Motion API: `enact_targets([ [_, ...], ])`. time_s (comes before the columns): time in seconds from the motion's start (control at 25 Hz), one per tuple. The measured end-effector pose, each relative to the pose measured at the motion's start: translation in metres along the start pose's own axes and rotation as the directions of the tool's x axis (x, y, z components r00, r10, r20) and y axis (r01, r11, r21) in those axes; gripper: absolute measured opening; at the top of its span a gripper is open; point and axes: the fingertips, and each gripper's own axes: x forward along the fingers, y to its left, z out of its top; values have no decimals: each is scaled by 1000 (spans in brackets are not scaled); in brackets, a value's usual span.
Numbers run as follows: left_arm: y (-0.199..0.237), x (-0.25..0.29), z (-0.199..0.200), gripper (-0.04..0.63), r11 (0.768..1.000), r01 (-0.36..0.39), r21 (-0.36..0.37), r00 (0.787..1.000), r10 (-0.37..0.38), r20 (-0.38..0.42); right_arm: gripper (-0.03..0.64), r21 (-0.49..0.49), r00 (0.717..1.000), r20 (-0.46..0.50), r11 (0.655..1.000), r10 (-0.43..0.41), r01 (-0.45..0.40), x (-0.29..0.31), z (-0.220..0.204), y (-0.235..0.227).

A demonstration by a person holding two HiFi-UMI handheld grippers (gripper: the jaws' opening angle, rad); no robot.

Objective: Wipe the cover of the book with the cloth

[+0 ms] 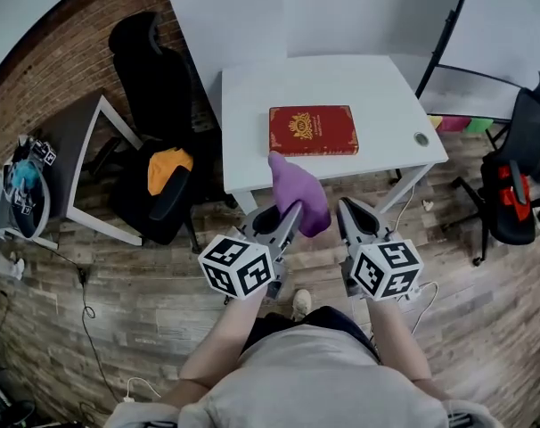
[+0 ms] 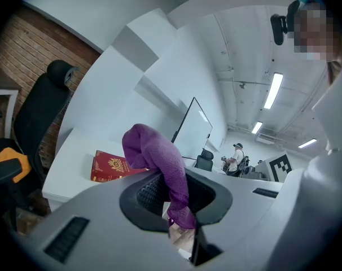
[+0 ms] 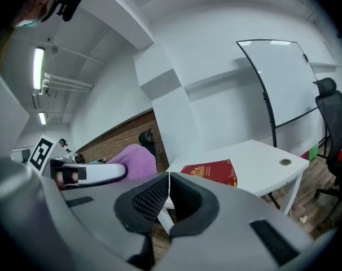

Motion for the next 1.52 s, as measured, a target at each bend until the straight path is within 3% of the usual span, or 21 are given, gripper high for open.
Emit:
enact_targets([
  [0.84, 26, 36, 7, 67, 1000, -17, -6, 1000, 17, -16, 23, 26, 999, -30, 1000, -13, 14, 34, -1, -33],
  [1.52, 103, 100, 45, 67, 999, -28, -45, 1000, 28, -6, 23, 27, 998, -53, 999, -17, 18, 134, 27, -76],
])
